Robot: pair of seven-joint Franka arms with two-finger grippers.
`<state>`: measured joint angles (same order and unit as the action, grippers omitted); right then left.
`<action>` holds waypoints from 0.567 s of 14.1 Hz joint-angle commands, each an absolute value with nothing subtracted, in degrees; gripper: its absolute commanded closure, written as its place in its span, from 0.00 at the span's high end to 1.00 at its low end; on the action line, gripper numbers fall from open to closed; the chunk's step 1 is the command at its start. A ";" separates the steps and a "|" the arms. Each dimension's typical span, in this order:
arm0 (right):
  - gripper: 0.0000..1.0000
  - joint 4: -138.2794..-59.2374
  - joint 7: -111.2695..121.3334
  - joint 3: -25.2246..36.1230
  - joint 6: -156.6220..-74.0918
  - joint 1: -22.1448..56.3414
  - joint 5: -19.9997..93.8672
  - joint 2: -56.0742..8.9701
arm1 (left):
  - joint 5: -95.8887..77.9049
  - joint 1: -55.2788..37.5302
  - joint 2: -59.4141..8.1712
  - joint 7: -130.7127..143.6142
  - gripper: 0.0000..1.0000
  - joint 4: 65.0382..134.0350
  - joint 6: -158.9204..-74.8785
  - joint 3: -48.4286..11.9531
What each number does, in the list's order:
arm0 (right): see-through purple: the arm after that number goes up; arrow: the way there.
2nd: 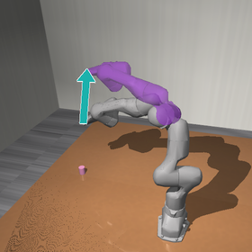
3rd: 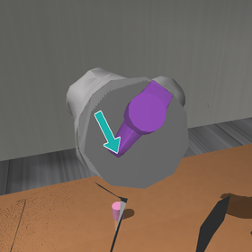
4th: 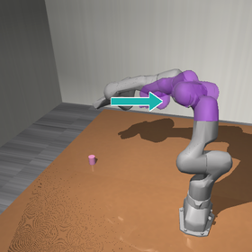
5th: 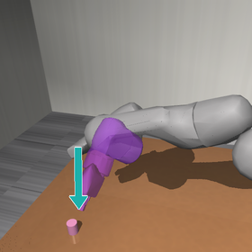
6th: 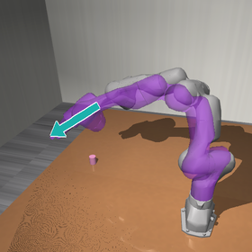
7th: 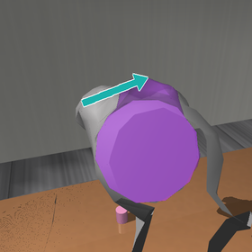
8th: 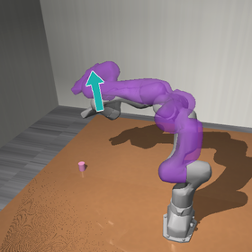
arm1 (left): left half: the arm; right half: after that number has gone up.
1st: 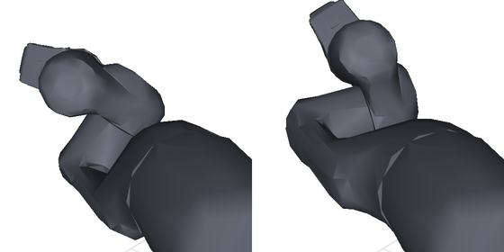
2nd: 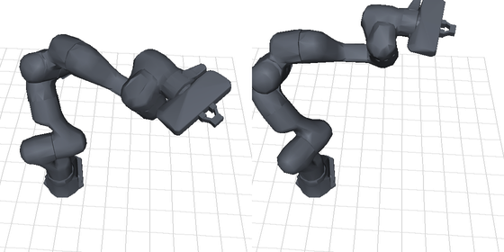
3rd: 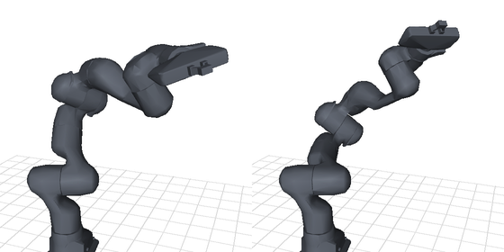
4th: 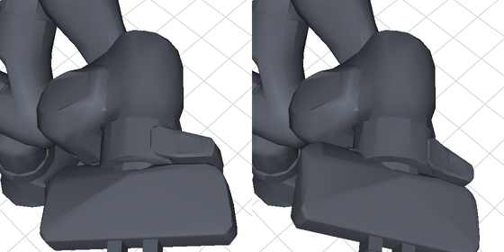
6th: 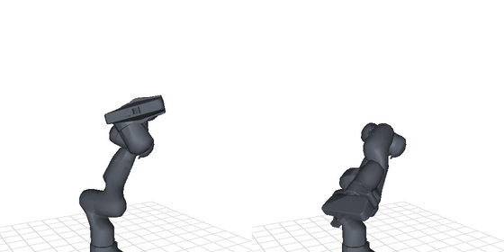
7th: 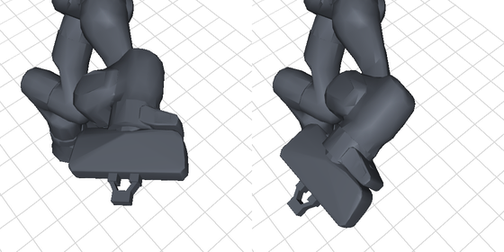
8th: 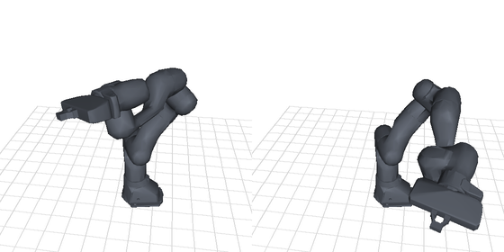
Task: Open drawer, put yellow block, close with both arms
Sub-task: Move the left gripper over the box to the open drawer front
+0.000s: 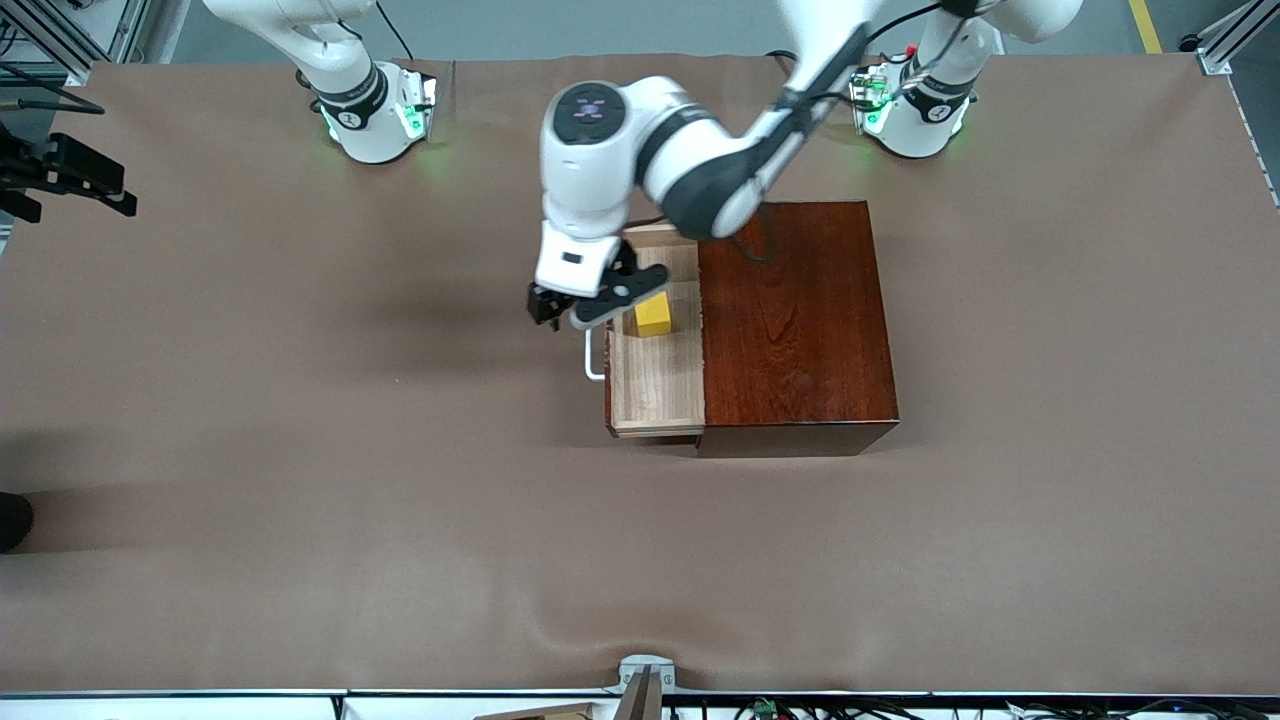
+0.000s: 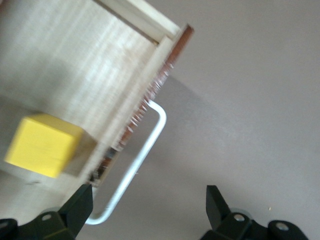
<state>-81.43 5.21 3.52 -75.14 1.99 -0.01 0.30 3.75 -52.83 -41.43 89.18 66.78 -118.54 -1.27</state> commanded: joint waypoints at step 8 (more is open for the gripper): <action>1.00 -81.56 5.89 3.60 -75.59 2.02 -0.35 0.88 | 4.66 -61.44 -53.09 111.61 1.00 60.55 -126.65 7.38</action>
